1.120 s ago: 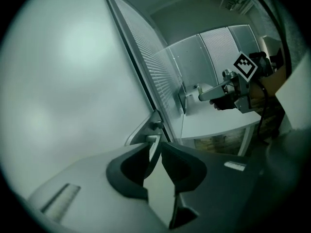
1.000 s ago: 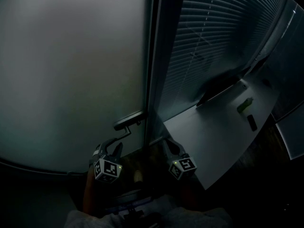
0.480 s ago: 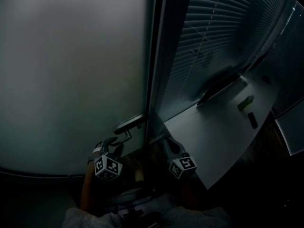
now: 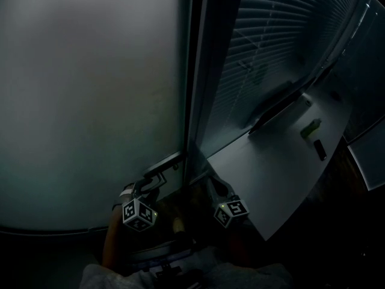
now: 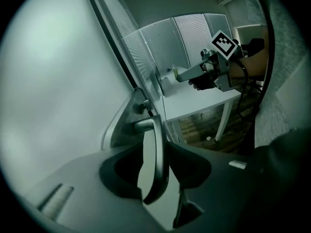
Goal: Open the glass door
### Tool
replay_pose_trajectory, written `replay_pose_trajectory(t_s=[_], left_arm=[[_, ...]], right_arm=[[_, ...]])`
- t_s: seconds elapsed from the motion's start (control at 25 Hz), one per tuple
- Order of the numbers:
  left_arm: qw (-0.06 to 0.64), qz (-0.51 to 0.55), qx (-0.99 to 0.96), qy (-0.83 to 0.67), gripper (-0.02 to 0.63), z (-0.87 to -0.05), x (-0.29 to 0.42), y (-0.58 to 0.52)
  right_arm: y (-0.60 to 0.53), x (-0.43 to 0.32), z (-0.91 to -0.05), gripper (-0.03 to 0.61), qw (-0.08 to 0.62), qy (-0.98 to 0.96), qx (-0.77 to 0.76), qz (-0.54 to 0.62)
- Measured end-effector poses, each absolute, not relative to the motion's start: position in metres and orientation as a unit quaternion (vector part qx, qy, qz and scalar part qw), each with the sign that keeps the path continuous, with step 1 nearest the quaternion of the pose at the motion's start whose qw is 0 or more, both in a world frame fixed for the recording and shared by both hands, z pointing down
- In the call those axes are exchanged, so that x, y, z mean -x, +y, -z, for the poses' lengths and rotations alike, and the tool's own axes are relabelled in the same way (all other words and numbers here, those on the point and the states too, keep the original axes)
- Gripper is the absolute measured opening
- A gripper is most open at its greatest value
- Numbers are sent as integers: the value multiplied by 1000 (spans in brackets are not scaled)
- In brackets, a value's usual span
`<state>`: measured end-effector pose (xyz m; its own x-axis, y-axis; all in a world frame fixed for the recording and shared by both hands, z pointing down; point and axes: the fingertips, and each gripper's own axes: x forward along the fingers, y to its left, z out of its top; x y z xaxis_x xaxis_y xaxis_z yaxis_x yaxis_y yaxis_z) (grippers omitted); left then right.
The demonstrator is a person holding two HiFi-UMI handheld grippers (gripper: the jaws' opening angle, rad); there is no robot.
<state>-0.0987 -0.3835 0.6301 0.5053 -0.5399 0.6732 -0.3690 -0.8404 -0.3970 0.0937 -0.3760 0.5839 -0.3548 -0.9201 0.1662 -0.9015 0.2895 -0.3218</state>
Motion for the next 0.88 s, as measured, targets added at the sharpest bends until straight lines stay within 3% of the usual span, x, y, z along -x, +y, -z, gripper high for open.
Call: replay_pose_trajectory(t_s=[0.52,0.88], left_arm=[[103,439,866,217,133,-652,85,-382],[102,462,857,205,66,-657,86,-384]], right_arm=[[-383,-96,-590,2,23,792,581,187],[-384,-100,-596,2,22,786,588,193]])
